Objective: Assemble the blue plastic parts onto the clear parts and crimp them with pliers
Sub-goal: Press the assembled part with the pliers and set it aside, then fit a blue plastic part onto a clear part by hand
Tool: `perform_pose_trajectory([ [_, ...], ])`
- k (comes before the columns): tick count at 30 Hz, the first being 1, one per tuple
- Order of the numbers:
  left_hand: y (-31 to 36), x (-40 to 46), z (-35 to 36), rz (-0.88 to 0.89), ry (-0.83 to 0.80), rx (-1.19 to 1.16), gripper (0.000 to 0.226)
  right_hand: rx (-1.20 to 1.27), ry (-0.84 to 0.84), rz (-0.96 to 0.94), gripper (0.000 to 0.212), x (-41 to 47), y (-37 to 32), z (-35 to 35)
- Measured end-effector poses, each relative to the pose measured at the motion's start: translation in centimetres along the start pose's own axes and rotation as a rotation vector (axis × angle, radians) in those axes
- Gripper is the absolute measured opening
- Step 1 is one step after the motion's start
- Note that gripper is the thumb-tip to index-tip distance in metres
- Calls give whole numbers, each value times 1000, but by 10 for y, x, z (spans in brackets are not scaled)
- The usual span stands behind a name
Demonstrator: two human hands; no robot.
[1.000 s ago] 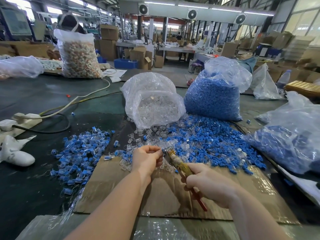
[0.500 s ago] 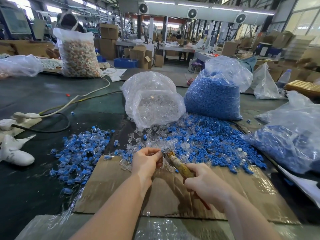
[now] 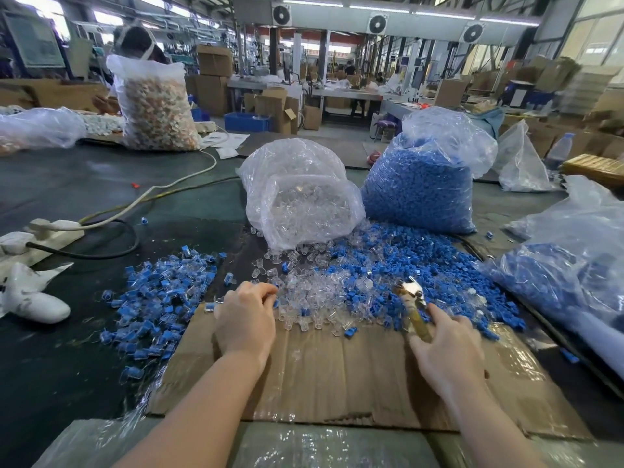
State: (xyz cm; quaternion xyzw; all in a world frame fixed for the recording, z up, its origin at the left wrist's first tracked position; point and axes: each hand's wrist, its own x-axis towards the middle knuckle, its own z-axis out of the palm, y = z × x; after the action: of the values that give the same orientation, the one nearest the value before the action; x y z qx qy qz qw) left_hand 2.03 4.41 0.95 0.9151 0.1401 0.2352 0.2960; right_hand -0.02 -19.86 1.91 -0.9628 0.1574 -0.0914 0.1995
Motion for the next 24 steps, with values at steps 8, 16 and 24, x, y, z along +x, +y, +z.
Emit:
perform_pose_trajectory([
  [8, -4, -3, 2, 81, -48, 239, 28, -253, 95, -43, 65, 2, 14, 9],
  [16, 18, -18, 19, 199, -39, -16, 27, -370, 120, -24, 60, -2, 4, 2],
  [24, 34, -38, 39, 347, -106, -115, 16, -13, 215, -502, 17, -21, -36, 23],
])
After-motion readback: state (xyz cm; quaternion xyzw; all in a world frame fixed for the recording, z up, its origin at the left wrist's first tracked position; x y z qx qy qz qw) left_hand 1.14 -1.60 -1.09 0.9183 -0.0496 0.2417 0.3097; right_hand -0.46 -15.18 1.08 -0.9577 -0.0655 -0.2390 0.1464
